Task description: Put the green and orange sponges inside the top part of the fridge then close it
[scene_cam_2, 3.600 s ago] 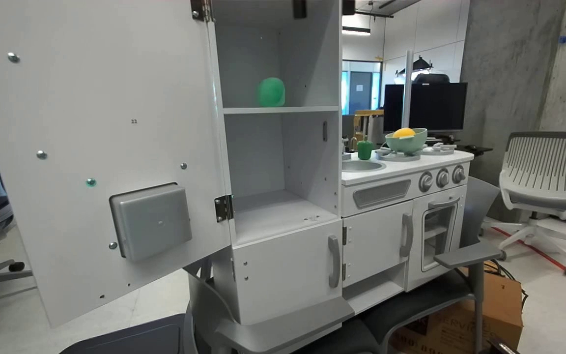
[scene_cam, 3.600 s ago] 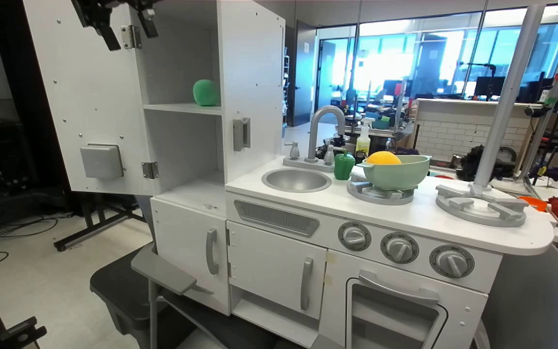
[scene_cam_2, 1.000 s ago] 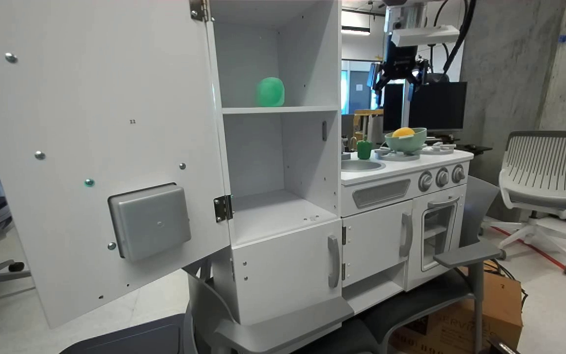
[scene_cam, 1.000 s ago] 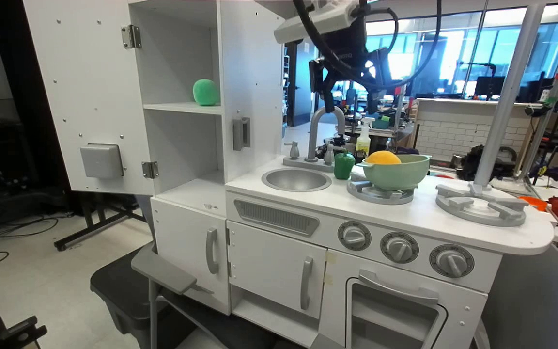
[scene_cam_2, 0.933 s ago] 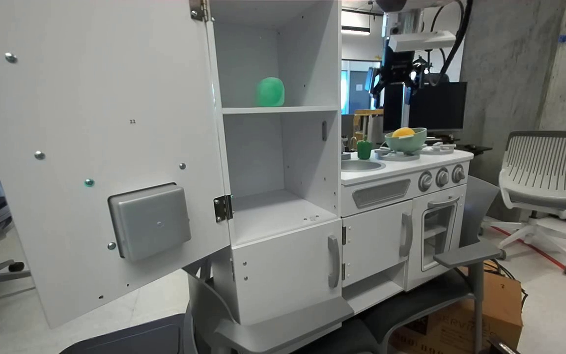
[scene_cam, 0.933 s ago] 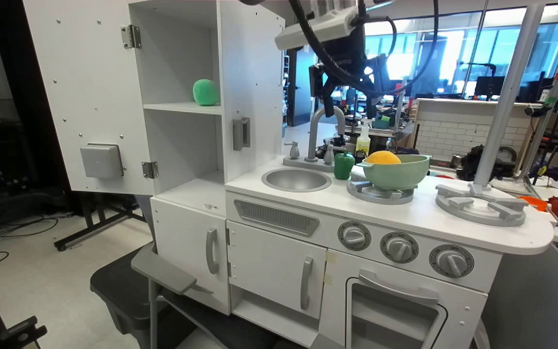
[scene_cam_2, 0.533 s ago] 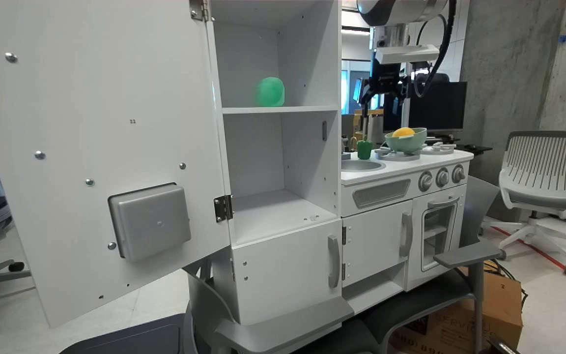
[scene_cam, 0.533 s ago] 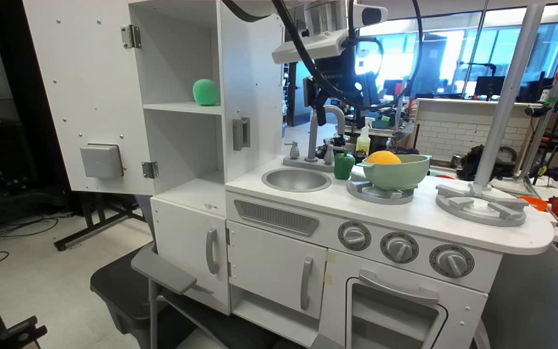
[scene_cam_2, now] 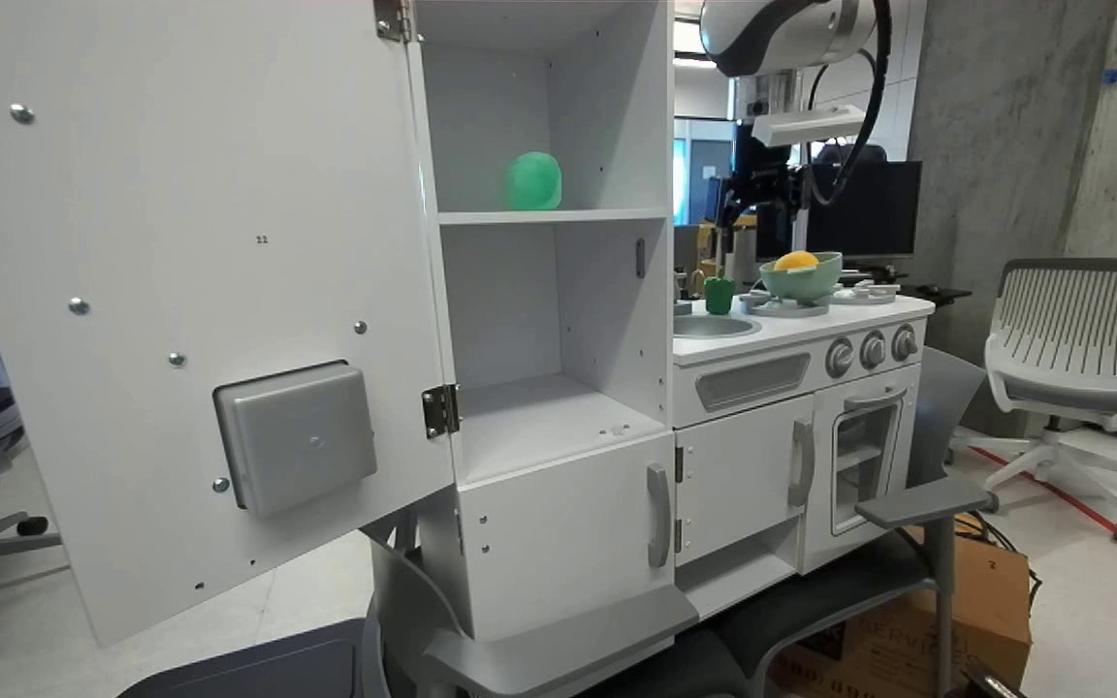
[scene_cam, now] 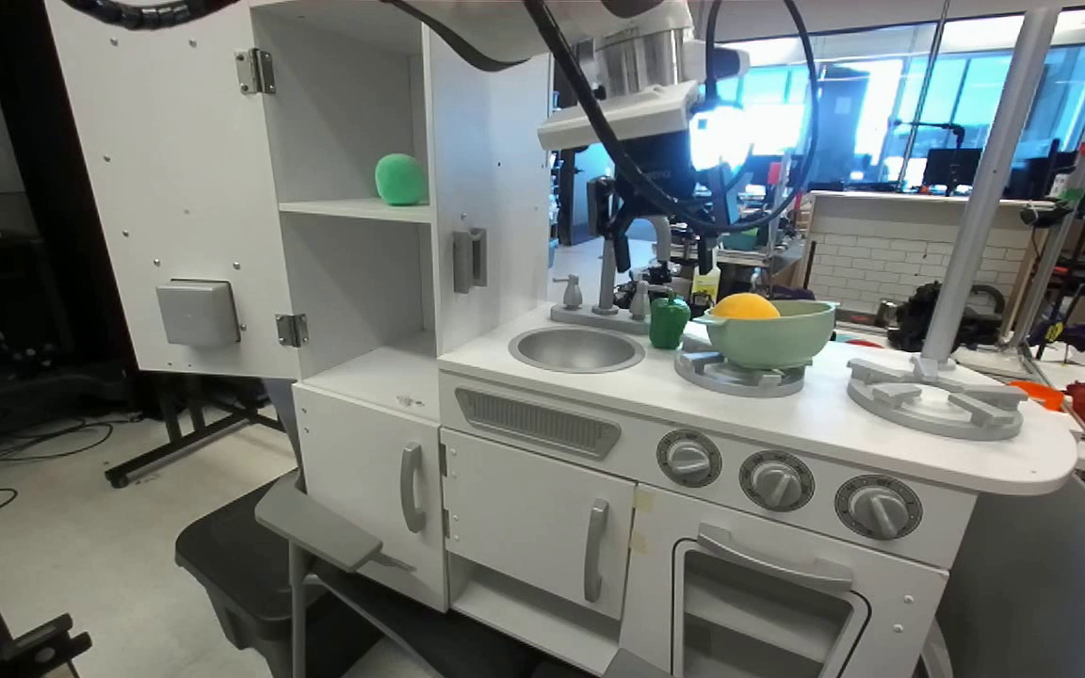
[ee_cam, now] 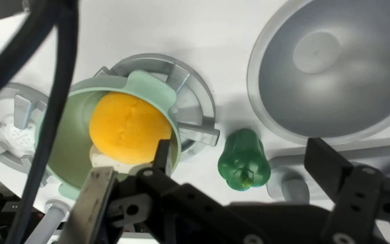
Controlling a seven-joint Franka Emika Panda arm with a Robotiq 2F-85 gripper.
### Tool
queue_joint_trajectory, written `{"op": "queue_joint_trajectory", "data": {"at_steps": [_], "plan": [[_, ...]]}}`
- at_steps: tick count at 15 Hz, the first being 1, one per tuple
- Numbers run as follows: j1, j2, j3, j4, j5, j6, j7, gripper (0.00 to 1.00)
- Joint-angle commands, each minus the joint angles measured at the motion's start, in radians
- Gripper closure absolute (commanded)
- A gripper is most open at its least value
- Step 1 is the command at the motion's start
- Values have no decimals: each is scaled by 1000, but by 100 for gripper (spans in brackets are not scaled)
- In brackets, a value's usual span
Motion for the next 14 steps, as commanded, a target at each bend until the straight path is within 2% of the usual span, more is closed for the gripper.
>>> {"op": "queue_joint_trajectory", "data": {"at_steps": [1, 8, 14], "plan": [[2, 61, -7, 71, -12, -21, -40, 0], [8, 76, -10, 89, -7, 12, -11, 0], [14, 87, -76, 92, -66, 41, 64, 0]]}}
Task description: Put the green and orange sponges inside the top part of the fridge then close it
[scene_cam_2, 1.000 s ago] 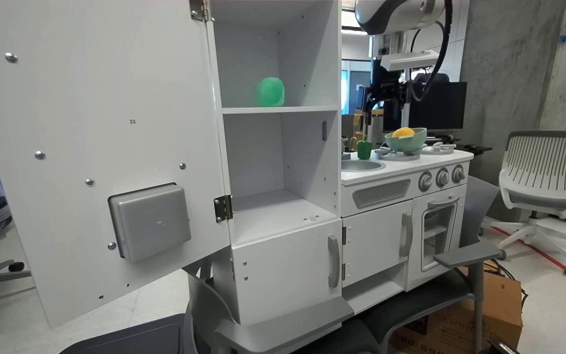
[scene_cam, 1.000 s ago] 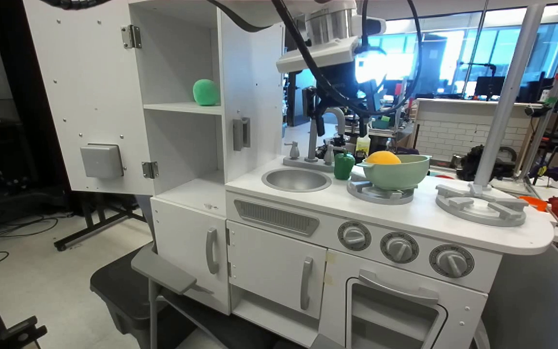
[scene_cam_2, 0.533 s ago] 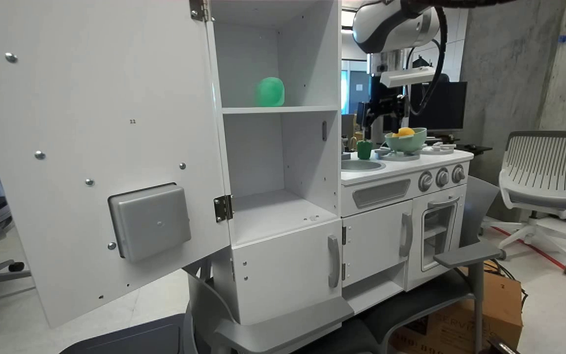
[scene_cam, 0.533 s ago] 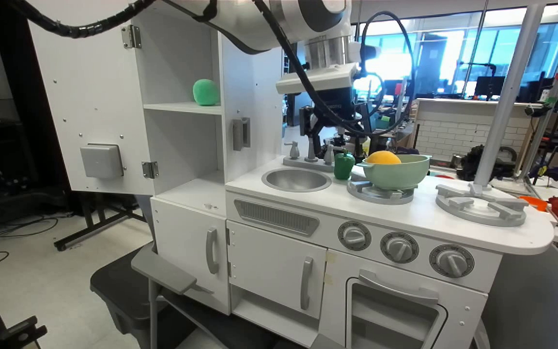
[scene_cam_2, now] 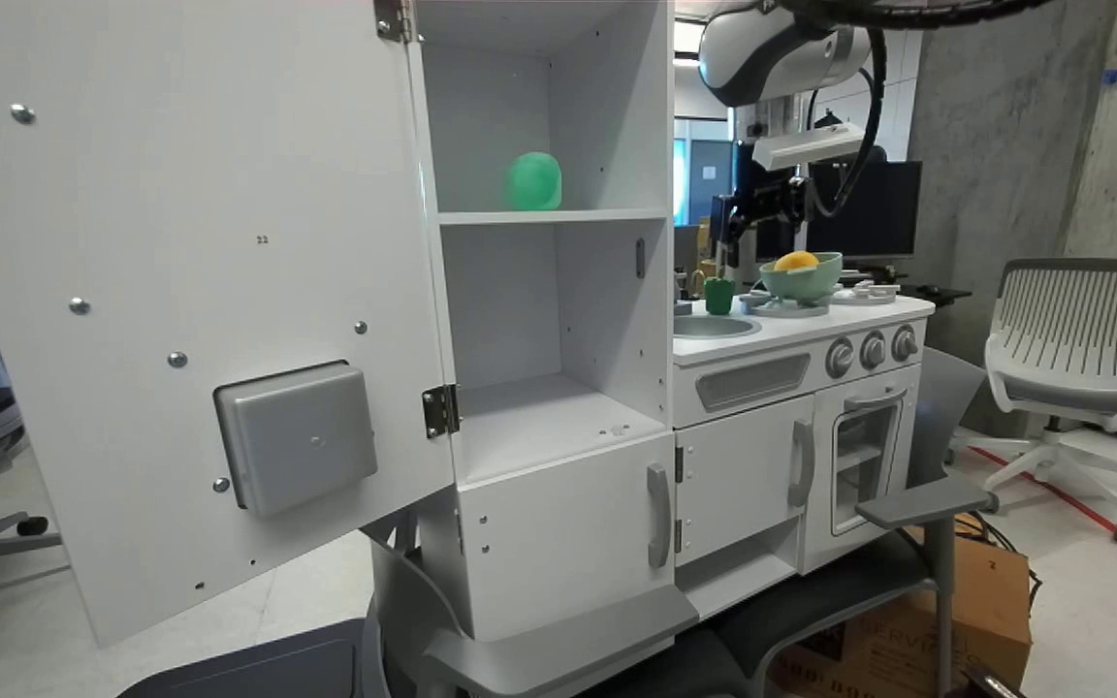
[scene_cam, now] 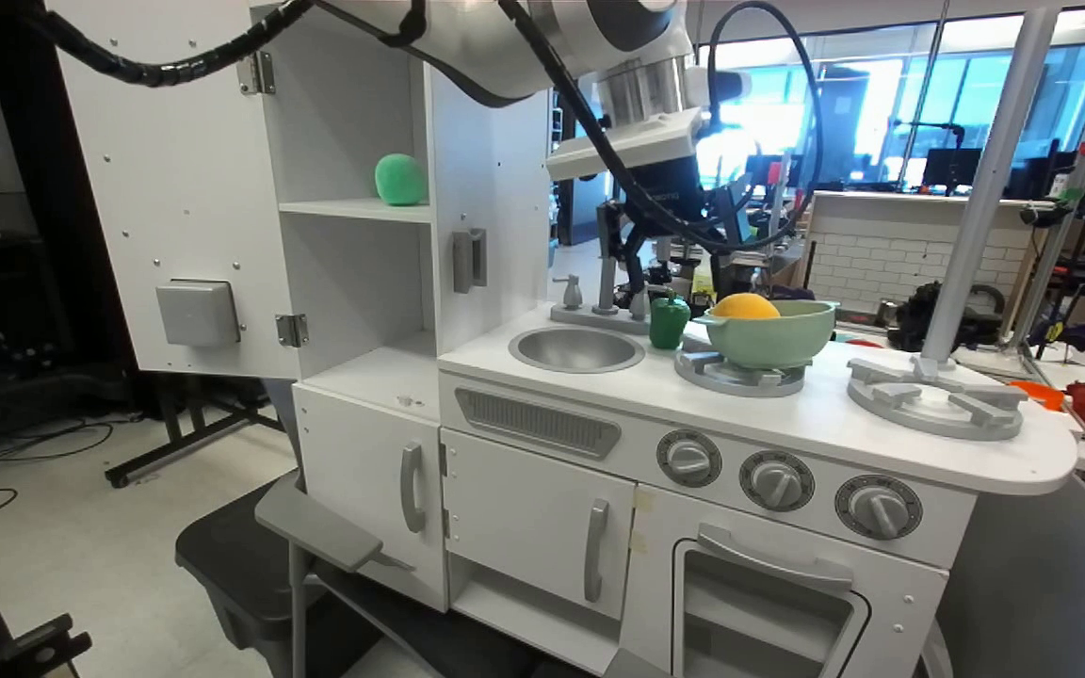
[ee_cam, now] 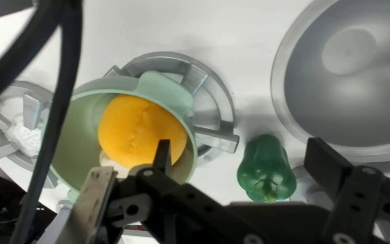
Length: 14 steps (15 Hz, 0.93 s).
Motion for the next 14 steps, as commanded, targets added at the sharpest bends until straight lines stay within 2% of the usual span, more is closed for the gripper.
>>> {"op": "queue_joint_trajectory", "data": {"at_steps": [1, 8, 14], "plan": [[5, 31, -49, 44, -40, 17, 55, 0], [-18, 34, -106, 39, -73, 10, 131, 0], [-57, 38, -100, 37, -49, 13, 158, 0]]}}
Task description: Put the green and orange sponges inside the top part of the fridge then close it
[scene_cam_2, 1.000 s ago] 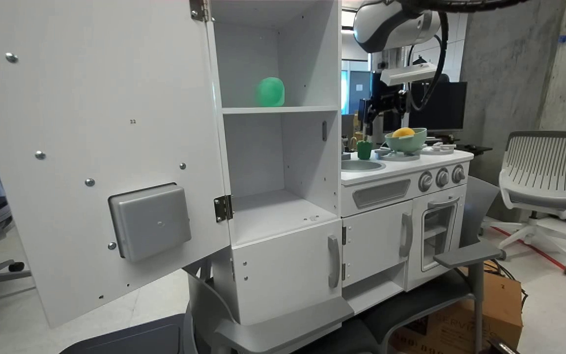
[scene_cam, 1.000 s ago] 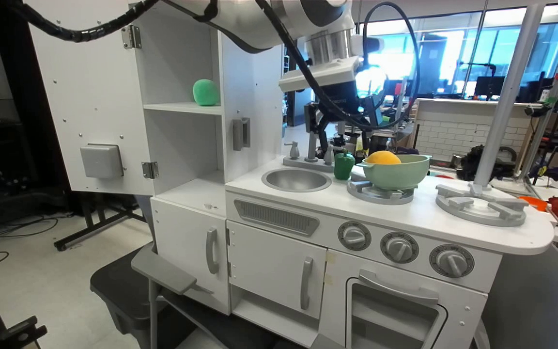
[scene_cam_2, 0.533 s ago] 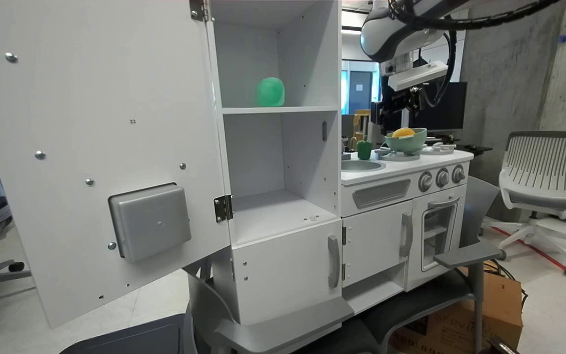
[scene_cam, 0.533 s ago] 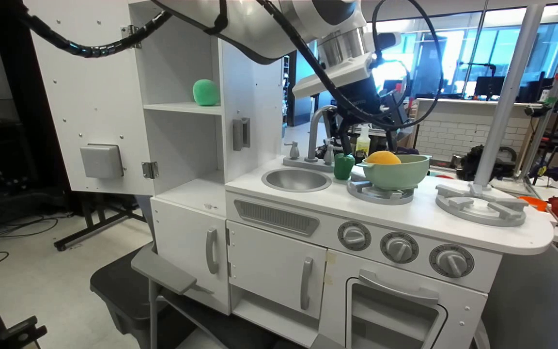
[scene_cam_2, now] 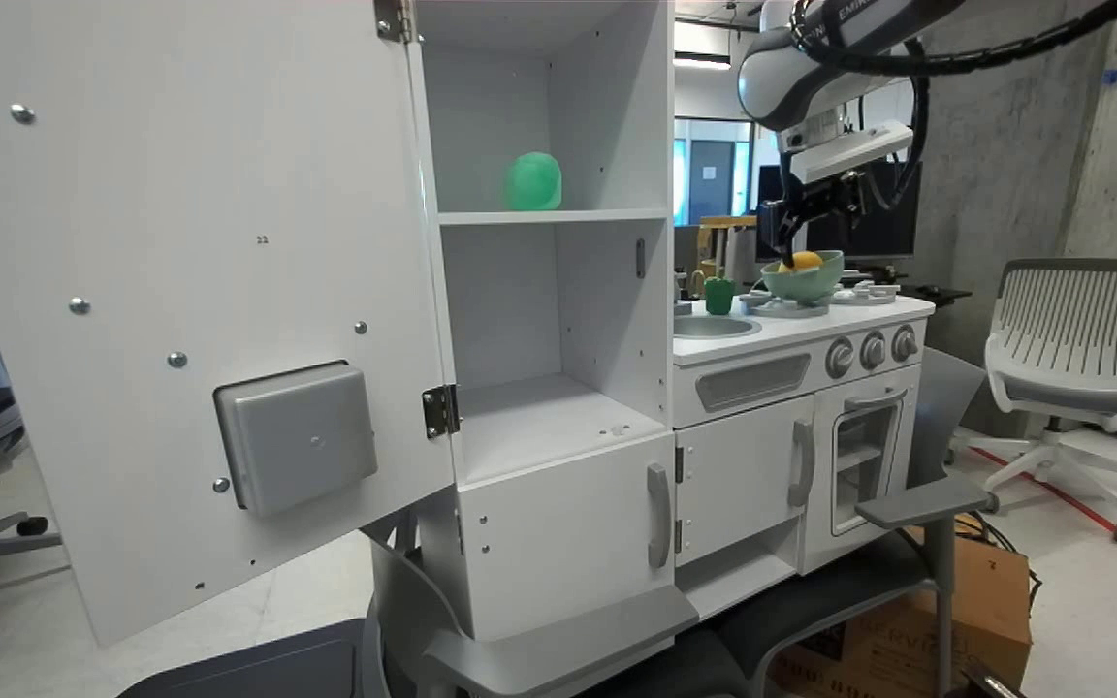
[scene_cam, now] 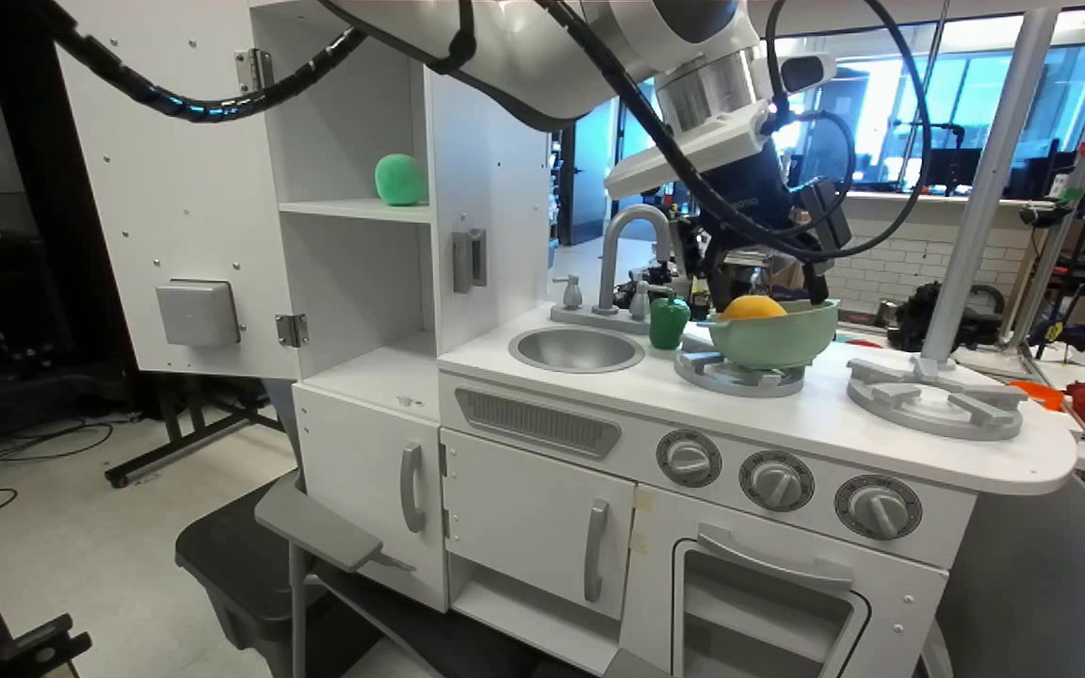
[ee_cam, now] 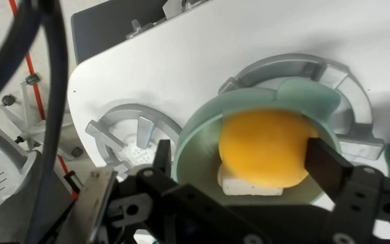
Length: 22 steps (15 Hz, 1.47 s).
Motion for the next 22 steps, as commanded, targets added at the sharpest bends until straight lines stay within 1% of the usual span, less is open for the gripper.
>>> {"op": "queue_joint_trajectory", "data": {"at_steps": [1, 4, 9, 22], "plan": [[-21, 24, 1, 37, 16, -2, 21, 0], [-24, 25, 3, 37, 20, -5, 33, 0], [-9, 10, -7, 34, 8, -37, 49, 0], [24, 4, -13, 34, -12, -100, 25, 0]]}}
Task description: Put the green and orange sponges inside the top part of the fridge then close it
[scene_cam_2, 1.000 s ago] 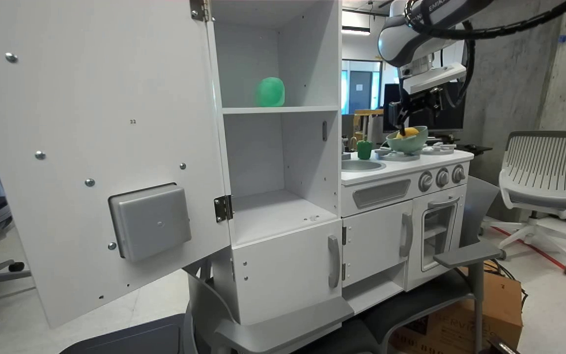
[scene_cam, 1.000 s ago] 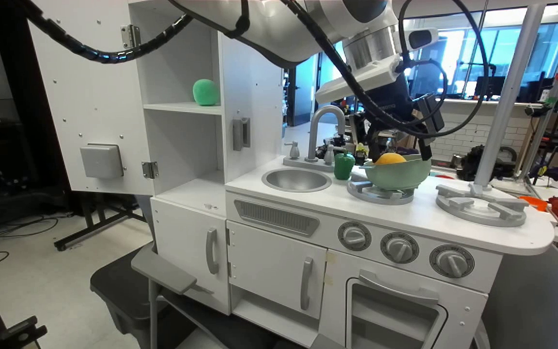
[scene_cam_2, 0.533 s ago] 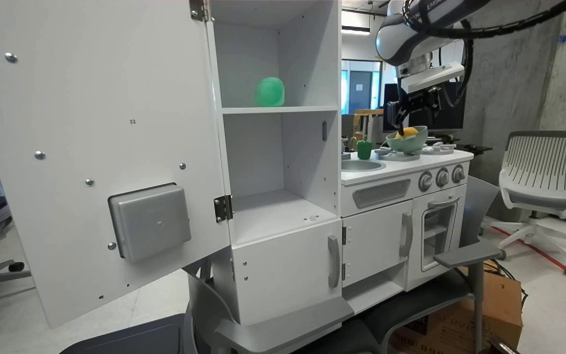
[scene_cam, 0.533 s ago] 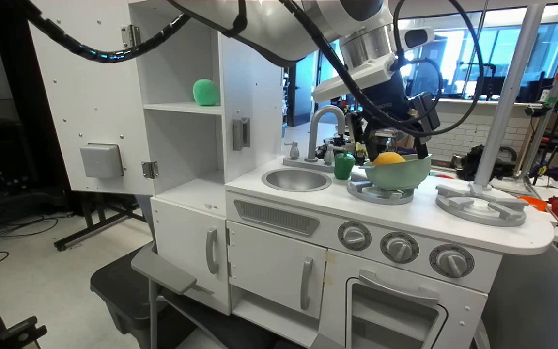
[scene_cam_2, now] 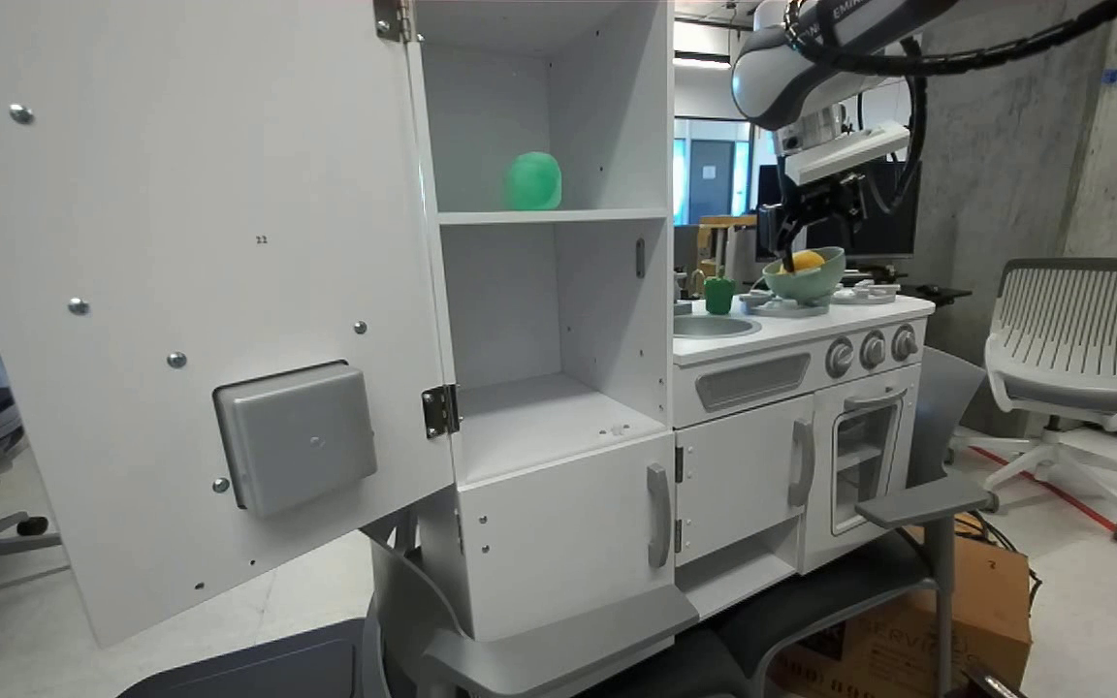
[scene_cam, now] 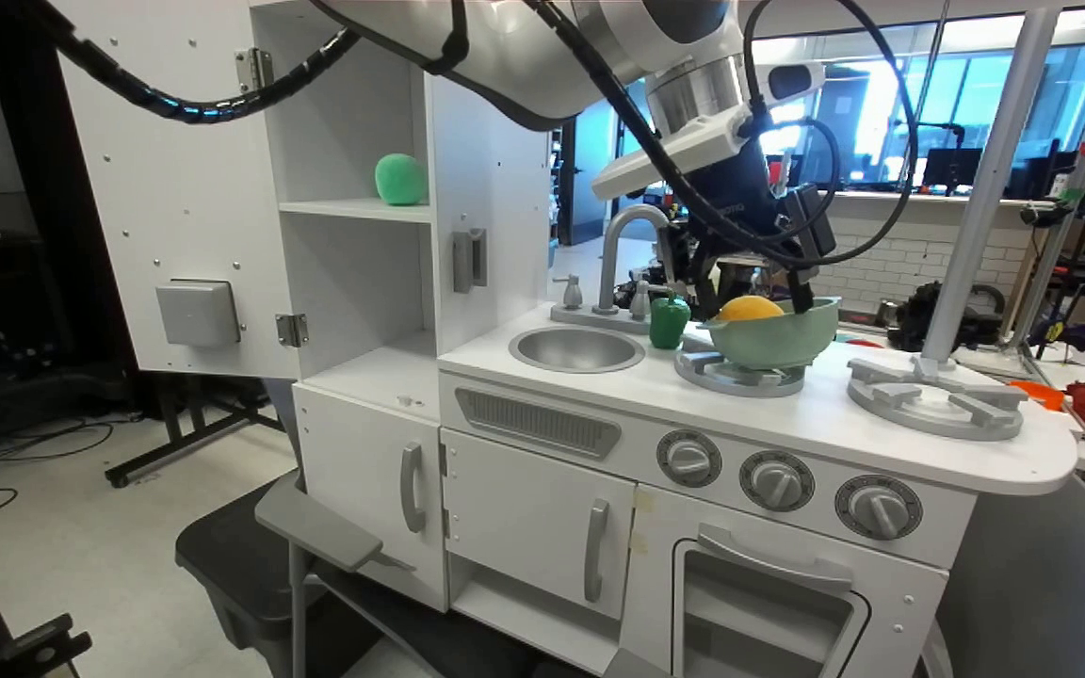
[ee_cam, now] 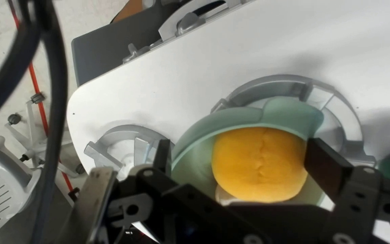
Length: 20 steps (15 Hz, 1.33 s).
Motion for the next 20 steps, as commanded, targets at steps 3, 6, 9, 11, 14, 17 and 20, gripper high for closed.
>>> {"op": "queue_joint_trajectory", "data": {"at_steps": [3, 6, 9, 11, 14, 17, 20], "plan": [[18, -3, -9, 26, -21, -43, -40, 0], [22, -2, -8, 25, -24, -45, -66, 0], [20, 2, -6, 27, -21, -32, -89, 0], [16, 4, -3, 30, -17, -20, -102, 0], [10, 7, 1, 34, -12, -5, -116, 0], [4, 9, 5, 36, -6, 9, -116, 0], [-4, 13, 5, 42, -4, 47, -108, 0]]}}
